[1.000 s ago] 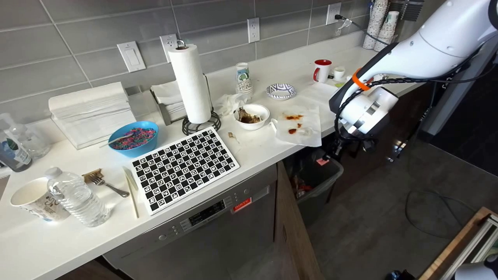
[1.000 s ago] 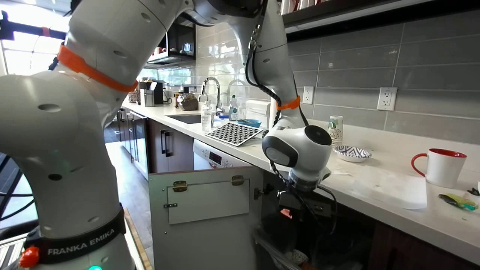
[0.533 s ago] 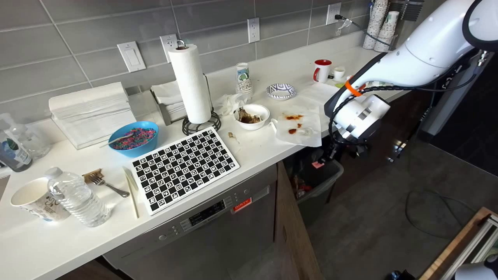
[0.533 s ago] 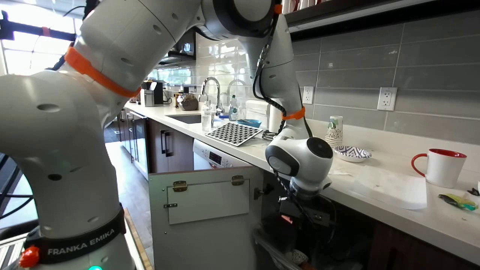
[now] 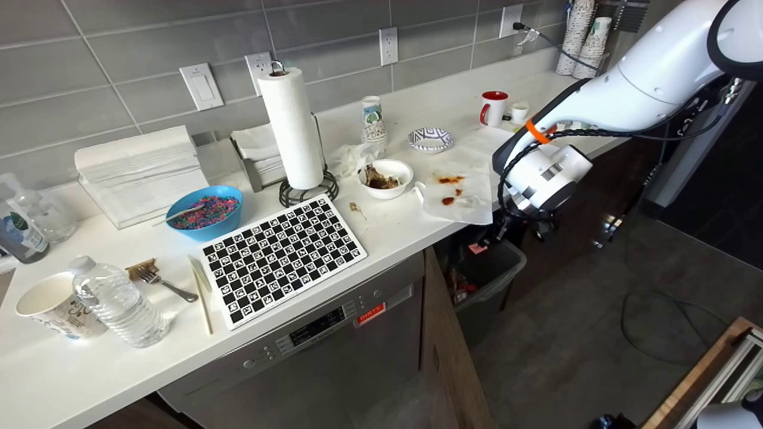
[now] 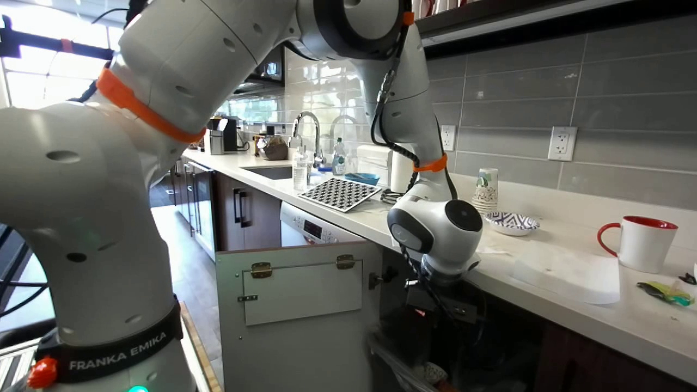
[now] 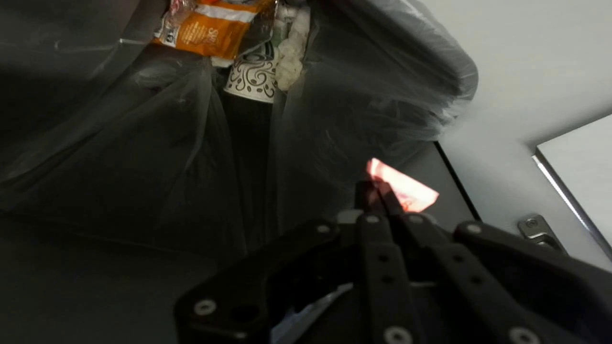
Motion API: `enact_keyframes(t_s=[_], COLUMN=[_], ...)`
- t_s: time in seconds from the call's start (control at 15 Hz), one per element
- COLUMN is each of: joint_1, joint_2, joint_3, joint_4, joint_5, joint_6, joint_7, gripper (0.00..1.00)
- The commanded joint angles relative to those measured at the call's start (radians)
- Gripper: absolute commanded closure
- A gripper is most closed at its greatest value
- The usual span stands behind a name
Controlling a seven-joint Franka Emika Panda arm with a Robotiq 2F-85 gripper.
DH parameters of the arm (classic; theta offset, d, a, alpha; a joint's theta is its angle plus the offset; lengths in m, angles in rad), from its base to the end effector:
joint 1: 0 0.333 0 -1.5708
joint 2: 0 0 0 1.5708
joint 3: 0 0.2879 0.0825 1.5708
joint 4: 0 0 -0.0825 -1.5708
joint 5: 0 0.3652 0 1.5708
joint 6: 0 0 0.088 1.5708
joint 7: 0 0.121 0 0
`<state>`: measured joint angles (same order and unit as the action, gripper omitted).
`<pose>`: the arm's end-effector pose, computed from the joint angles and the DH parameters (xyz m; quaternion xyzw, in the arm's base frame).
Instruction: Pick up the small pink paper on the right and throw it in the bin below
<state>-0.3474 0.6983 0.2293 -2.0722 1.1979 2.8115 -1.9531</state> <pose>0.5199 -0.0916 0.0663 -0.9194 -0.2972 -0.2164 0.1396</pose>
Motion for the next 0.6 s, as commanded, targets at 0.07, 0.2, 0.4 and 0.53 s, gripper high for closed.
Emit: enact_keyframes(t_s=[0.07, 0.2, 0.4, 0.53], joint_1=[-0.05, -0.055, -0.039, -0.024], joint_2=[0.101, 0.114, 0.124, 0.139], joint_3=[0.046, 0.048, 0.035, 0.021], joint_4=[0.079, 0.085, 0.086, 0.082], joint_5=[0.085, 0.096, 0.108, 0.083], joint_6=[-0.001, -0.007, 0.042, 0.058], joint_7=[-0.112, -0.126, -0.111, -0.082], gripper=[0.99, 0.99, 0.99, 0.99])
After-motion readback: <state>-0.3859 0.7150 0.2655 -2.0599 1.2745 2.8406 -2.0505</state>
